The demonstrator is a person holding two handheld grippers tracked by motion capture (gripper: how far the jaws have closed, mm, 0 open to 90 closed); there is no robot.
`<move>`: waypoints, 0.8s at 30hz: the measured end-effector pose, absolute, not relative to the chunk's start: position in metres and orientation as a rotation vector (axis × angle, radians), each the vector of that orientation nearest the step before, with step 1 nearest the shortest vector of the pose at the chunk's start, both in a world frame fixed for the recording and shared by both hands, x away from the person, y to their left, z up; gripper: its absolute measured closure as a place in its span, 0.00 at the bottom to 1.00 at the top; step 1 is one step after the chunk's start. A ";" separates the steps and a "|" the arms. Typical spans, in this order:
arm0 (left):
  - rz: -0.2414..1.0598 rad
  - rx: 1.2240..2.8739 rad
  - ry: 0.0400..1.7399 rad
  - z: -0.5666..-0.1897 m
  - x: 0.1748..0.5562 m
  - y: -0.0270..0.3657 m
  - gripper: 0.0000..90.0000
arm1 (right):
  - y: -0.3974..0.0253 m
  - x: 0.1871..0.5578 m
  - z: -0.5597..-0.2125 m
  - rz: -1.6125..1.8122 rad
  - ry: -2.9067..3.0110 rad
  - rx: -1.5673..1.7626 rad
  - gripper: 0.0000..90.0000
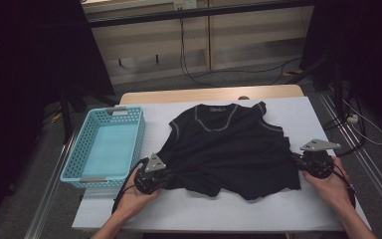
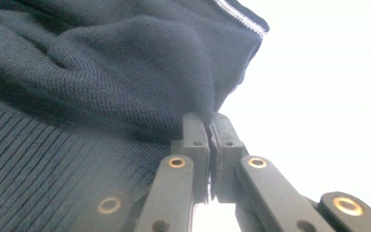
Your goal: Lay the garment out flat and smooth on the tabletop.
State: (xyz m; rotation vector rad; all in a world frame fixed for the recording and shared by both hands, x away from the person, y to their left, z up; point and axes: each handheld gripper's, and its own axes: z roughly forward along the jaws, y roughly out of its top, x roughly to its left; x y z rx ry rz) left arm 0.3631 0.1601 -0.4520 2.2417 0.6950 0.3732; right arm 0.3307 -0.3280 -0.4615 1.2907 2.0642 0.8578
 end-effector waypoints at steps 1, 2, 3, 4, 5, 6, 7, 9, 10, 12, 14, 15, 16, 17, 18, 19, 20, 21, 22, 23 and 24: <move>0.366 2.235 0.688 -0.451 0.362 0.161 0.85 | -0.327 0.329 -0.463 0.870 2.068 1.281 0.93; 0.364 2.223 0.687 -0.450 0.361 0.160 0.83 | -0.325 0.326 -0.464 0.874 2.080 1.271 0.89; 0.360 2.212 0.679 -0.449 0.359 0.160 0.81 | -0.324 0.325 -0.464 0.883 2.081 1.260 0.85; 0.363 2.200 0.676 -0.446 0.356 0.160 0.78 | -0.322 0.322 -0.462 0.903 2.075 1.251 0.81; 0.379 2.186 0.674 -0.443 0.352 0.159 0.76 | -0.320 0.320 -0.458 0.936 2.059 1.242 0.79; 0.370 2.166 0.660 -0.439 0.348 0.157 0.75 | -0.318 0.318 -0.455 0.962 2.056 1.233 0.77; 0.365 2.157 0.646 -0.436 0.344 0.156 0.74 | -0.315 0.316 -0.453 0.983 2.053 1.225 0.73; 0.336 2.148 0.637 -0.432 0.338 0.149 0.73 | -0.307 0.312 -0.450 1.010 2.063 1.201 0.68; 0.321 2.154 0.626 -0.433 0.337 0.146 0.73 | -0.301 0.311 -0.449 1.022 2.079 1.183 0.68; 0.272 2.172 0.614 -0.438 0.334 0.135 0.73 | -0.291 0.308 -0.448 1.045 2.113 1.149 0.66; 0.254 2.211 0.582 -0.443 0.332 0.124 0.73 | -0.277 0.306 -0.448 1.076 2.165 1.106 0.66; 0.251 2.214 0.579 -0.445 0.332 0.121 0.71 | -0.270 0.305 -0.449 1.080 2.190 1.087 0.65; 0.237 2.215 0.576 -0.447 0.332 0.117 0.69 | -0.265 0.304 -0.449 1.075 2.202 1.070 0.63; 0.230 2.224 0.569 -0.449 0.333 0.113 0.65 | -0.259 0.303 -0.449 1.066 2.213 1.052 0.63; 0.229 2.229 0.574 -0.451 0.333 0.111 0.61 | -0.253 0.302 -0.449 1.083 2.235 1.035 0.62; 0.228 2.242 0.568 -0.453 0.334 0.109 0.58 | -0.249 0.302 -0.448 1.098 2.245 1.027 0.61; 0.221 2.250 0.566 -0.455 0.333 0.107 0.56 | -0.245 0.302 -0.448 1.116 2.253 1.018 0.59; 0.218 2.266 0.560 -0.458 0.332 0.104 0.54 | -0.240 0.302 -0.448 1.129 2.264 1.015 0.56; 0.217 2.279 0.553 -0.460 0.331 0.103 0.54 | -0.234 0.301 -0.449 1.136 2.288 0.998 0.54; 0.237 2.297 0.540 -0.465 0.329 0.100 0.55 | -0.229 0.301 -0.450 1.138 2.303 0.985 0.52; 0.245 2.296 0.532 -0.465 0.328 0.099 0.59 | -0.223 0.300 -0.451 1.138 2.325 0.966 0.49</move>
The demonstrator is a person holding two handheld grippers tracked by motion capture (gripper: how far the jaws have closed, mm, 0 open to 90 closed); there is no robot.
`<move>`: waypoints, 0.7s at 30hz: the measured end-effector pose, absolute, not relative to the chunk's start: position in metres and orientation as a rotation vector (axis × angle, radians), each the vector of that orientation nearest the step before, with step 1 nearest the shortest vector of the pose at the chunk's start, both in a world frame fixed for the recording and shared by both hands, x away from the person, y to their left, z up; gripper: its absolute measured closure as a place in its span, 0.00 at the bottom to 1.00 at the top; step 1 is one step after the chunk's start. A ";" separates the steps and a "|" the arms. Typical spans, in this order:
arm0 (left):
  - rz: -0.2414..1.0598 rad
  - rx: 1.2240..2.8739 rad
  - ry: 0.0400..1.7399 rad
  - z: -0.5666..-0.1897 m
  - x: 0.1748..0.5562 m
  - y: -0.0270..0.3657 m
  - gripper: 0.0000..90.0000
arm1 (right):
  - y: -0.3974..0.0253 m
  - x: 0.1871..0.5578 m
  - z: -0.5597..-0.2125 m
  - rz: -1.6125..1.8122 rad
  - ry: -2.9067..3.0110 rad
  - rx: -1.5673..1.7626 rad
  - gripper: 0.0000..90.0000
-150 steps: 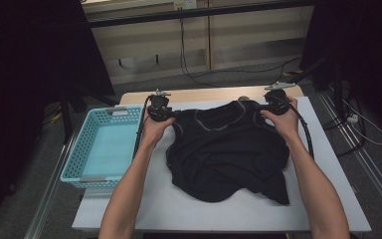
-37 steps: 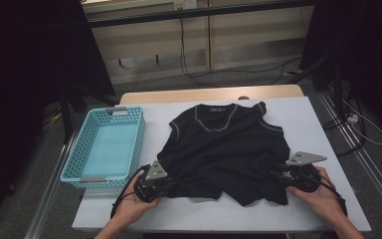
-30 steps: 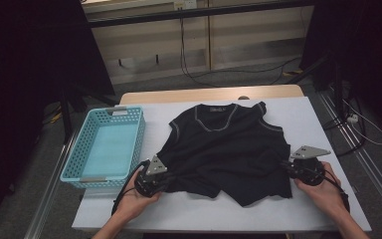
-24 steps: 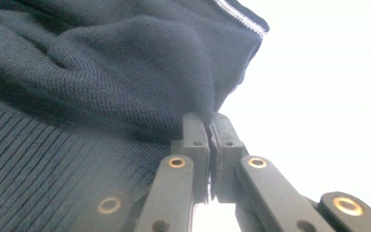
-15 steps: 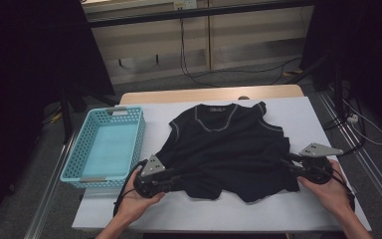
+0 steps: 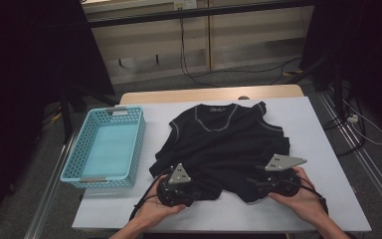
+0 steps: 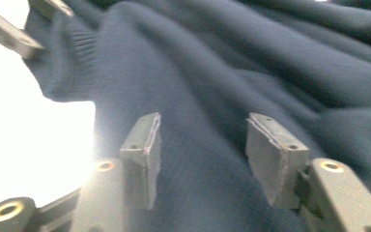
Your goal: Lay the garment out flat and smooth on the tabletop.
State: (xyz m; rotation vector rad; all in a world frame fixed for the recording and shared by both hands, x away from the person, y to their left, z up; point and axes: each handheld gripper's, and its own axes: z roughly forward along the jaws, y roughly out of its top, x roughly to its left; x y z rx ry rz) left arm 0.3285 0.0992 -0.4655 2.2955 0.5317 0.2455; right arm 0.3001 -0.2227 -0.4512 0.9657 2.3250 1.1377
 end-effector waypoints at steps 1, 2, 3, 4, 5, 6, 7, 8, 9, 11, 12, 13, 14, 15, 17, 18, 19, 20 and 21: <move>0.240 2.290 0.533 -0.465 0.329 0.098 0.67 | -0.218 0.300 -0.452 1.143 2.339 0.951 0.47; 0.244 2.292 0.533 -0.465 0.328 0.098 0.78 | -0.213 0.299 -0.452 1.141 2.355 0.932 0.46; 0.251 2.306 0.523 -0.464 0.328 0.099 0.91 | -0.209 0.299 -0.453 1.147 2.364 0.919 0.44; 0.245 2.315 0.522 -0.464 0.328 0.101 0.96 | -0.205 0.298 -0.454 1.143 2.374 0.903 0.43; 0.234 2.320 0.524 -0.463 0.328 0.101 0.98 | -0.202 0.298 -0.455 1.144 2.385 0.894 0.43; 0.232 2.325 0.526 -0.462 0.328 0.102 0.98 | -0.199 0.297 -0.456 1.142 2.400 0.879 0.43; 0.229 2.327 0.536 -0.461 0.328 0.103 0.98 | -0.197 0.296 -0.456 1.136 2.412 0.871 0.43; 0.240 2.353 0.526 -0.459 0.327 0.105 0.98 | -0.195 0.295 -0.458 1.136 2.420 0.867 0.43; 0.246 2.353 0.522 -0.459 0.325 0.109 0.98 | -0.193 0.295 -0.459 1.131 2.438 0.851 0.43; 0.233 2.357 0.539 -0.458 0.324 0.118 0.99 | -0.190 0.297 -0.462 1.108 2.462 0.836 0.45; 0.232 2.352 0.557 -0.458 0.324 0.123 0.99 | -0.188 0.298 -0.464 1.092 2.480 0.832 0.51; 0.237 2.353 0.560 -0.457 0.324 0.127 0.99 | -0.188 0.299 -0.465 1.070 2.491 0.826 0.60; 0.243 2.357 0.572 -0.456 0.325 0.132 0.99 | -0.189 0.299 -0.464 1.068 2.488 0.835 0.71; 0.249 2.349 0.586 -0.455 0.326 0.136 0.99 | -0.192 0.300 -0.462 1.074 2.470 0.845 0.80; 0.263 2.349 0.606 -0.453 0.328 0.145 0.99 | -0.199 0.301 -0.457 1.099 2.428 0.877 0.89; 0.272 2.338 0.629 -0.452 0.330 0.150 0.99 | -0.203 0.302 -0.454 1.102 2.402 0.889 0.90; 0.287 2.336 0.644 -0.451 0.332 0.156 0.99 | -0.207 0.304 -0.452 1.104 2.377 0.904 0.91; 0.291 2.332 0.668 -0.451 0.335 0.162 0.99 | -0.211 0.306 -0.451 1.112 2.370 0.916 0.91; 0.293 2.324 0.685 -0.451 0.336 0.165 0.99 | -0.215 0.308 -0.451 1.106 2.349 0.928 0.91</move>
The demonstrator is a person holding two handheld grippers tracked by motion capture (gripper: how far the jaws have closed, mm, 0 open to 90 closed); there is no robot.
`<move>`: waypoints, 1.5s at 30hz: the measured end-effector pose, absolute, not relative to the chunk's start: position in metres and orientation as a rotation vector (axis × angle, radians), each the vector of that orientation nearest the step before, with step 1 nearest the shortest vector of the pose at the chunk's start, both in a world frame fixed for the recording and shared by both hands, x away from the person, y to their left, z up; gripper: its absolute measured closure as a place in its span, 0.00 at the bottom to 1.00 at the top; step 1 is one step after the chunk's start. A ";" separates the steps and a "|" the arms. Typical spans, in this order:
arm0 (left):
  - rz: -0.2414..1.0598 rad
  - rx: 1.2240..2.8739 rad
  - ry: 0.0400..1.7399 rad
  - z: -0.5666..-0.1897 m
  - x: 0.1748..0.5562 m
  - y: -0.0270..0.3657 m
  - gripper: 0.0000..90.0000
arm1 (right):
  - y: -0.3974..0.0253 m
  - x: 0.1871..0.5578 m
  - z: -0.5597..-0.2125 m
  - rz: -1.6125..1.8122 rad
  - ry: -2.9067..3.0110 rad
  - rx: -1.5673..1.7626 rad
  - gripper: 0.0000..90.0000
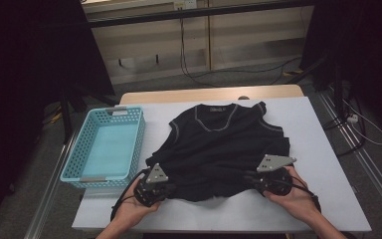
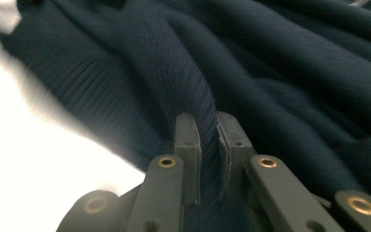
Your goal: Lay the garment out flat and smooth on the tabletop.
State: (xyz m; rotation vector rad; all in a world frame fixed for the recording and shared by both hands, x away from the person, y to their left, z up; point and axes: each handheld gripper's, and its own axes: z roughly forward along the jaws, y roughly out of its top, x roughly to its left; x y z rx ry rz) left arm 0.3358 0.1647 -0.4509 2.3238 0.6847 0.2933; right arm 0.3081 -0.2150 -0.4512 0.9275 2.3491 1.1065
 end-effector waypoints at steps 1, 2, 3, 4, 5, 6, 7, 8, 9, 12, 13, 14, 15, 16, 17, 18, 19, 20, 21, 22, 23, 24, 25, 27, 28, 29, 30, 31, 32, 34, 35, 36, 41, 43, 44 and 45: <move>0.300 2.316 0.699 -0.451 0.338 0.167 0.99 | -0.217 0.310 -0.451 1.096 2.336 0.939 0.91; 0.294 2.308 0.704 -0.451 0.340 0.169 0.99 | -0.220 0.313 -0.451 1.094 2.334 0.950 0.90; 0.296 2.304 0.710 -0.451 0.343 0.169 0.99 | -0.223 0.315 -0.452 1.100 2.333 0.956 0.89; 0.294 2.303 0.716 -0.451 0.344 0.167 0.98 | -0.225 0.318 -0.452 1.103 2.327 0.967 0.88; 0.295 2.302 0.719 -0.452 0.344 0.166 0.98 | -0.226 0.319 -0.452 1.105 2.334 0.966 0.86; 0.280 2.296 0.711 -0.453 0.344 0.165 0.97 | -0.226 0.319 -0.453 1.111 2.338 0.960 0.82; 0.270 2.289 0.708 -0.452 0.343 0.164 0.95 | -0.227 0.318 -0.454 1.112 2.331 0.957 0.75; 0.253 2.275 0.697 -0.452 0.342 0.162 0.92 | -0.227 0.318 -0.454 1.114 2.329 0.964 0.71; 0.250 2.267 0.679 -0.450 0.340 0.160 0.89 | -0.228 0.317 -0.453 1.129 2.337 0.958 0.67; 0.229 2.233 0.627 -0.444 0.331 0.150 0.76 | -0.233 0.313 -0.446 1.188 2.293 0.975 0.53; 0.228 2.228 0.601 -0.442 0.328 0.144 0.73 | -0.235 0.312 -0.444 1.204 2.277 0.980 0.52; 0.217 2.225 0.592 -0.442 0.326 0.139 0.68 | -0.238 0.310 -0.441 1.225 2.257 0.986 0.52; 0.206 2.225 0.584 -0.442 0.325 0.135 0.64 | -0.241 0.308 -0.440 1.226 2.243 0.994 0.52; 0.199 2.227 0.573 -0.442 0.324 0.130 0.62 | -0.245 0.307 -0.439 1.226 2.230 1.003 0.52; 0.196 2.230 0.562 -0.443 0.323 0.125 0.60 | -0.249 0.307 -0.439 1.225 2.218 1.017 0.53; 0.201 2.237 0.552 -0.444 0.323 0.120 0.58 | -0.254 0.306 -0.439 1.222 2.203 1.035 0.55; 0.195 2.240 0.548 -0.444 0.323 0.117 0.55 | -0.259 0.306 -0.439 1.211 2.190 1.052 0.59; 0.184 2.245 0.542 -0.445 0.323 0.112 0.55 | -0.263 0.306 -0.439 1.204 2.183 1.068 0.62; 0.183 2.248 0.541 -0.447 0.323 0.108 0.55 | -0.270 0.306 -0.440 1.194 2.166 1.089 0.63; 0.184 2.249 0.536 -0.448 0.323 0.106 0.54 | -0.275 0.306 -0.440 1.180 2.152 1.111 0.66; 0.180 2.258 0.522 -0.449 0.323 0.101 0.54 | -0.279 0.306 -0.441 1.169 2.143 1.122 0.70; 0.176 2.264 0.524 -0.450 0.322 0.098 0.54 | -0.285 0.306 -0.442 1.157 2.137 1.139 0.71; 0.174 2.262 0.516 -0.452 0.322 0.096 0.54 | -0.290 0.307 -0.442 1.142 2.123 1.155 0.72; 0.166 2.271 0.498 -0.455 0.322 0.090 0.54 | -0.297 0.309 -0.445 1.099 2.107 1.184 0.74; 0.162 2.270 0.483 -0.456 0.322 0.086 0.53 | -0.302 0.310 -0.446 1.077 2.104 1.195 0.74; 0.159 2.288 0.453 -0.456 0.322 0.085 0.50 | -0.306 0.311 -0.449 1.056 2.097 1.218 0.73; 0.162 2.290 0.448 -0.458 0.322 0.084 0.49 | -0.309 0.312 -0.451 1.046 2.092 1.233 0.72; 0.162 2.291 0.454 -0.460 0.320 0.083 0.48 | -0.312 0.312 -0.451 1.040 2.086 1.243 0.72; 0.170 2.319 0.453 -0.462 0.320 0.083 0.48 | -0.313 0.312 -0.452 1.038 2.085 1.246 0.71; 0.167 2.299 0.462 -0.466 0.319 0.083 0.49 | -0.315 0.310 -0.453 1.021 2.083 1.258 0.68; 0.158 2.300 0.462 -0.466 0.318 0.083 0.51 | -0.316 0.310 -0.455 1.007 2.088 1.266 0.66; 0.161 2.302 0.448 -0.466 0.317 0.084 0.59 | -0.316 0.309 -0.456 0.991 2.086 1.273 0.63; 0.137 2.333 0.456 -0.461 0.317 0.090 0.96 | -0.322 0.306 -0.461 0.946 2.082 1.298 0.54; 0.124 2.353 0.452 -0.459 0.316 0.094 0.97 | -0.320 0.308 -0.464 0.928 2.103 1.313 0.55; 0.120 2.357 0.461 -0.458 0.315 0.098 0.97 | -0.320 0.308 -0.465 0.924 2.117 1.314 0.58; 0.114 2.359 0.466 -0.458 0.314 0.103 0.97 | -0.319 0.309 -0.467 0.924 2.131 1.330 0.62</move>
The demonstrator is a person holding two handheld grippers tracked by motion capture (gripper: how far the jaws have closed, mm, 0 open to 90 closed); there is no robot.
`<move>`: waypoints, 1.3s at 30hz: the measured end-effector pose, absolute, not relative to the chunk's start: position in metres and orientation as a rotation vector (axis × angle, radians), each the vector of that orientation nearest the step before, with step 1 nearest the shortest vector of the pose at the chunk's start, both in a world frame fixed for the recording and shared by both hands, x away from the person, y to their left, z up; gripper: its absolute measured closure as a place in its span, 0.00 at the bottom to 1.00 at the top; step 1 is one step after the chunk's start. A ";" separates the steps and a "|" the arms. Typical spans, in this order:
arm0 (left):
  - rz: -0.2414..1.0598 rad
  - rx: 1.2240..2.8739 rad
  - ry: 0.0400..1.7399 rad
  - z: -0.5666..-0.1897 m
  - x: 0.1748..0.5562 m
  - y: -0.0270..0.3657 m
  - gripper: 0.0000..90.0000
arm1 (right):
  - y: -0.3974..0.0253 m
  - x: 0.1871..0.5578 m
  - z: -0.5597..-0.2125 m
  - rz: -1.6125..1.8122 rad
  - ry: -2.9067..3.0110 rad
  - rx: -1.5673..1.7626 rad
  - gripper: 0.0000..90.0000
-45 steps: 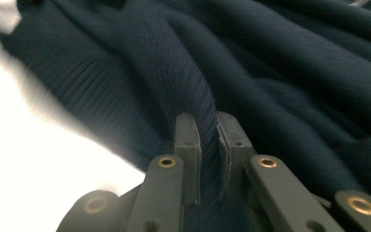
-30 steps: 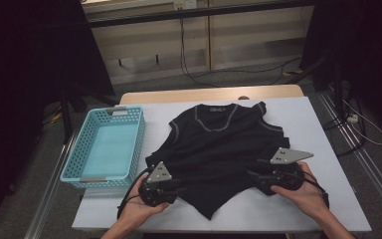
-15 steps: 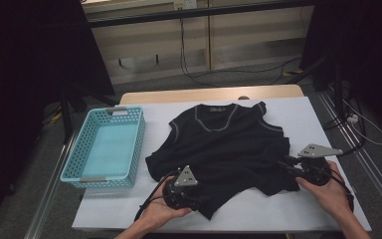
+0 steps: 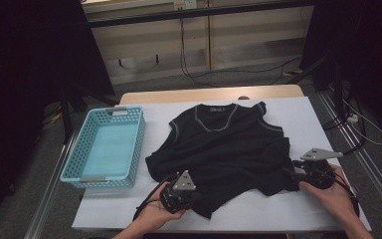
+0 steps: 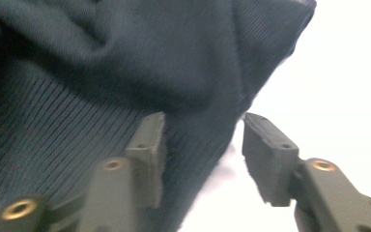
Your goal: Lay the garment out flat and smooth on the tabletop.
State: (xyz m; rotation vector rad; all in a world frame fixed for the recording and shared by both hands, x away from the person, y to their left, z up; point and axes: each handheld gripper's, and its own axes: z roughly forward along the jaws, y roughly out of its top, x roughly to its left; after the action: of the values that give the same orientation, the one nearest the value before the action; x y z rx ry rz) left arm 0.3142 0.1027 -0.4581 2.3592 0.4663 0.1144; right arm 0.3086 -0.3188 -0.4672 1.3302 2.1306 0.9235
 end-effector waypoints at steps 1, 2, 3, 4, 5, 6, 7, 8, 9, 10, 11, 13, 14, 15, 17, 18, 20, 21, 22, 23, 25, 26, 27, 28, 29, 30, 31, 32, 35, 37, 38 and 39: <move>0.106 2.369 0.458 -0.457 0.314 0.108 0.97 | -0.319 0.308 -0.467 0.938 2.135 1.341 0.66; 0.103 2.364 0.467 -0.457 0.313 0.112 0.97 | -0.320 0.308 -0.467 0.944 2.148 1.344 0.75; 0.101 2.349 0.497 -0.456 0.311 0.119 0.97 | -0.320 0.308 -0.466 0.946 2.156 1.346 0.82; 0.099 2.354 0.492 -0.456 0.312 0.123 0.97 | -0.319 0.308 -0.464 0.939 2.162 1.339 0.89; 0.106 2.347 0.504 -0.455 0.311 0.130 0.97 | -0.318 0.307 -0.463 0.923 2.162 1.337 0.93; 0.110 2.347 0.512 -0.454 0.311 0.134 0.97 | -0.316 0.307 -0.461 0.911 2.162 1.335 0.96; 0.103 2.338 0.525 -0.453 0.310 0.141 0.97 | -0.316 0.307 -0.461 0.897 2.164 1.328 0.97; 0.105 2.336 0.534 -0.452 0.310 0.146 0.97 | -0.317 0.307 -0.460 0.896 2.162 1.332 0.97; 0.106 2.334 0.537 -0.452 0.309 0.153 0.97 | -0.317 0.306 -0.460 0.888 2.163 1.333 0.97; 0.102 2.337 0.540 -0.451 0.309 0.157 0.97 | -0.318 0.304 -0.461 0.876 2.167 1.333 0.97; 0.099 2.327 0.550 -0.451 0.308 0.162 0.97 | -0.320 0.303 -0.461 0.878 2.166 1.335 0.97; 0.102 2.313 0.558 -0.449 0.308 0.167 0.96 | -0.325 0.300 -0.461 0.884 2.157 1.349 0.97; 0.096 2.302 0.564 -0.448 0.309 0.169 0.96 | -0.325 0.300 -0.461 0.884 2.156 1.343 0.97; 0.105 2.294 0.565 -0.447 0.309 0.170 0.95 | -0.324 0.299 -0.461 0.890 2.159 1.337 0.97; 0.119 2.280 0.590 -0.445 0.311 0.170 0.87 | -0.321 0.299 -0.461 0.904 2.157 1.312 0.95; 0.136 2.278 0.591 -0.445 0.312 0.170 0.81 | -0.321 0.299 -0.460 0.921 2.158 1.299 0.92; 0.123 2.261 0.605 -0.444 0.314 0.168 0.72 | -0.319 0.298 -0.459 0.957 2.160 1.274 0.83; 0.125 2.255 0.600 -0.444 0.315 0.166 0.68 | -0.318 0.298 -0.459 0.963 2.158 1.273 0.75; 0.127 2.252 0.597 -0.444 0.316 0.164 0.66 | -0.317 0.298 -0.460 0.961 2.150 1.270 0.68; 0.140 2.263 0.590 -0.444 0.316 0.160 0.64 | -0.317 0.298 -0.460 0.960 2.149 1.265 0.67; 0.150 2.280 0.573 -0.447 0.314 0.152 0.60 | -0.316 0.299 -0.461 0.946 2.144 1.266 0.59; 0.158 2.292 0.564 -0.449 0.313 0.149 0.59 | -0.316 0.300 -0.462 0.942 2.138 1.273 0.56; 0.163 2.297 0.561 -0.452 0.313 0.145 0.56 | -0.317 0.301 -0.463 0.932 2.133 1.279 0.55; 0.170 2.312 0.552 -0.454 0.313 0.143 0.54 | -0.318 0.301 -0.465 0.916 2.132 1.292 0.55; 0.177 2.314 0.555 -0.456 0.313 0.141 0.52 | -0.318 0.302 -0.466 0.902 2.136 1.300 0.55; 0.178 2.322 0.551 -0.457 0.314 0.141 0.50 | -0.320 0.302 -0.468 0.928 2.142 1.311 0.62; 0.179 2.317 0.560 -0.459 0.316 0.141 0.49 | -0.320 0.302 -0.468 0.952 2.156 1.322 0.76; 0.178 2.304 0.570 -0.460 0.317 0.141 0.49 | -0.320 0.301 -0.467 0.979 2.187 1.330 0.86; 0.207 2.305 0.585 -0.460 0.318 0.142 0.56 | -0.315 0.298 -0.463 0.939 2.205 1.308 0.96; 0.219 2.318 0.597 -0.460 0.318 0.144 0.69 | -0.318 0.295 -0.462 0.922 2.210 1.319 0.96; 0.218 2.321 0.593 -0.460 0.318 0.144 0.72 | -0.320 0.294 -0.462 0.919 2.207 1.326 0.97; 0.203 2.322 0.599 -0.460 0.318 0.144 0.75 | -0.321 0.294 -0.462 0.916 2.207 1.326 0.97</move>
State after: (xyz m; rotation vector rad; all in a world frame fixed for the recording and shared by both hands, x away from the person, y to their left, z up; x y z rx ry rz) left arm 0.3183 0.1445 -0.4598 2.3217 0.5989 0.2034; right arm 0.2939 -0.3214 -0.4617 1.3258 2.2065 0.9160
